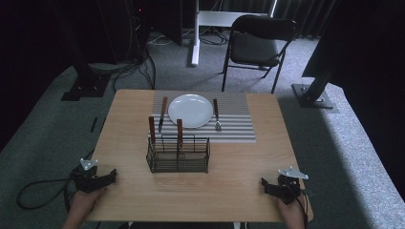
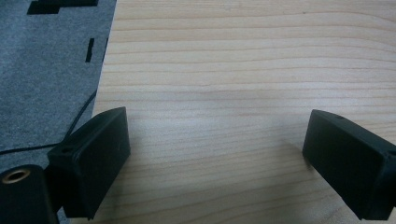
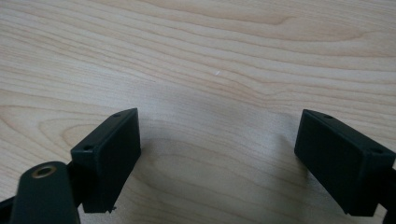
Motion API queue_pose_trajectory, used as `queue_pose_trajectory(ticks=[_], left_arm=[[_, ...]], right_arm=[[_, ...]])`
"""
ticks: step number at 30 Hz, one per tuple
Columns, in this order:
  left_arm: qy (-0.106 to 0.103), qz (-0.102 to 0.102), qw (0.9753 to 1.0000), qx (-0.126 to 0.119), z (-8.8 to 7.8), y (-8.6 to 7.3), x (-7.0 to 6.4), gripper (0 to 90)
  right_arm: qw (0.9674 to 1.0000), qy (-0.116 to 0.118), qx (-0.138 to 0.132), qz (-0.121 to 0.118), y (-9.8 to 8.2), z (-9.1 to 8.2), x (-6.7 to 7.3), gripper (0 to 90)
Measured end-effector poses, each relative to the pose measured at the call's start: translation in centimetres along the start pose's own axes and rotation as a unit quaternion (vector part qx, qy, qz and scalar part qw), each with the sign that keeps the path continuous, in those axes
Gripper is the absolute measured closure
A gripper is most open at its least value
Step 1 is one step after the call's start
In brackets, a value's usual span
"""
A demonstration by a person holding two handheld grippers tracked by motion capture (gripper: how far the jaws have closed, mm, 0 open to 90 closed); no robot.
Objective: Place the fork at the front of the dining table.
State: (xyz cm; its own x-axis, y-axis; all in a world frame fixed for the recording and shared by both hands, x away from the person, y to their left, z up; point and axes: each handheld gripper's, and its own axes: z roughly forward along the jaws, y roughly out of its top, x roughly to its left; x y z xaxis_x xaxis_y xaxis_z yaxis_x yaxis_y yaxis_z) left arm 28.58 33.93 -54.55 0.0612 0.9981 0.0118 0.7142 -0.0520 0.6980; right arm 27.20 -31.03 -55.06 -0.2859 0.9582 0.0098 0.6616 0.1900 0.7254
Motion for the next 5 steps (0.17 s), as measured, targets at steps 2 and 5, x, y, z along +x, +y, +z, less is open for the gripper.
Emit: queue_pose_trajectory(ticks=[2,5], left_arm=[[0.000,0.000,1.0000,0.000,0.00,0.00,0.00,7.4],[0.000,0.000,1.0000,0.000,0.00,0.01,-0.01,7.4]], right_arm=[[1.0000,0.000,0.000,0.000,0.00,0.00,0.00,13.9],[1.0000,0.000,0.000,0.000,0.01,0.00,0.00,13.9]])
